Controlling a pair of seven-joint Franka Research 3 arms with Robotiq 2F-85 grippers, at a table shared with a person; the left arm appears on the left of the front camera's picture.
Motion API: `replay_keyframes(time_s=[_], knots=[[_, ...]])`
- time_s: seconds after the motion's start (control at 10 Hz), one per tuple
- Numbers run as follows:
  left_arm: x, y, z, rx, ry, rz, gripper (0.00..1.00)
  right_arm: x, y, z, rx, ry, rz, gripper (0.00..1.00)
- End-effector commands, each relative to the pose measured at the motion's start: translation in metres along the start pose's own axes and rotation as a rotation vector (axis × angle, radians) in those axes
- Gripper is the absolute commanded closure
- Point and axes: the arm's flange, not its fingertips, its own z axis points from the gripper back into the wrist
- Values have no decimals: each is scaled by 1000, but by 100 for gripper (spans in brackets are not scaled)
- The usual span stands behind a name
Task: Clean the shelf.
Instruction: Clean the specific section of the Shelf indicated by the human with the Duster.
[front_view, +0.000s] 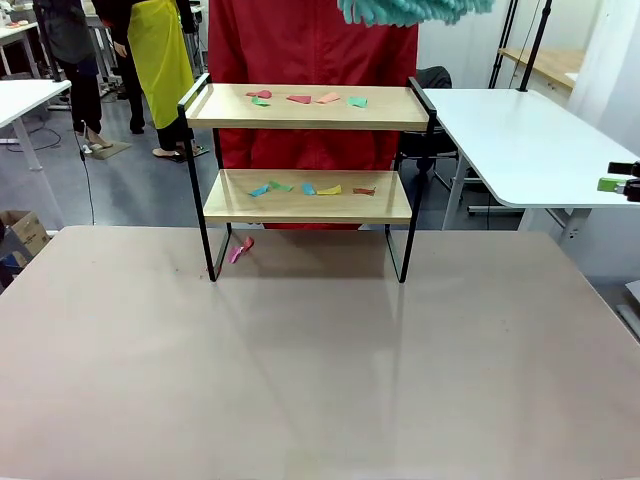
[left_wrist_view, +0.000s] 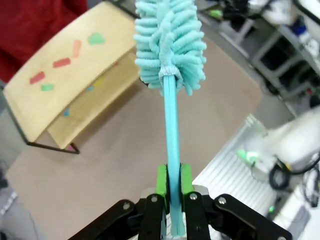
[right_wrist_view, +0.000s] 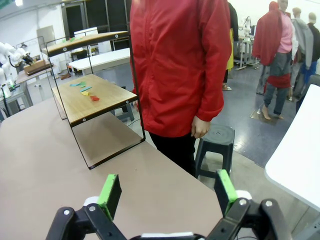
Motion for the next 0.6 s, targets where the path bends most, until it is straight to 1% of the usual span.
replay_keyframes(time_s=[0.0,0.1,0.3,0.4,0.5], knots=[[48,-33,-18,151,16,96,87,2,1,-1,-1,-1,3,0],[67,-47,-34,255,-9,142,87,2,1,-1,-1,-1,3,0],[97,-69,-75,354,-26,203,87,2,1,-1,-1,-1,3,0],[101,-77,-93,406,-41,235,87,2,1,-1,-1,-1,3,0],[105,-82,-109,416,-23,247,87,2,1,-1,-1,-1,3,0]])
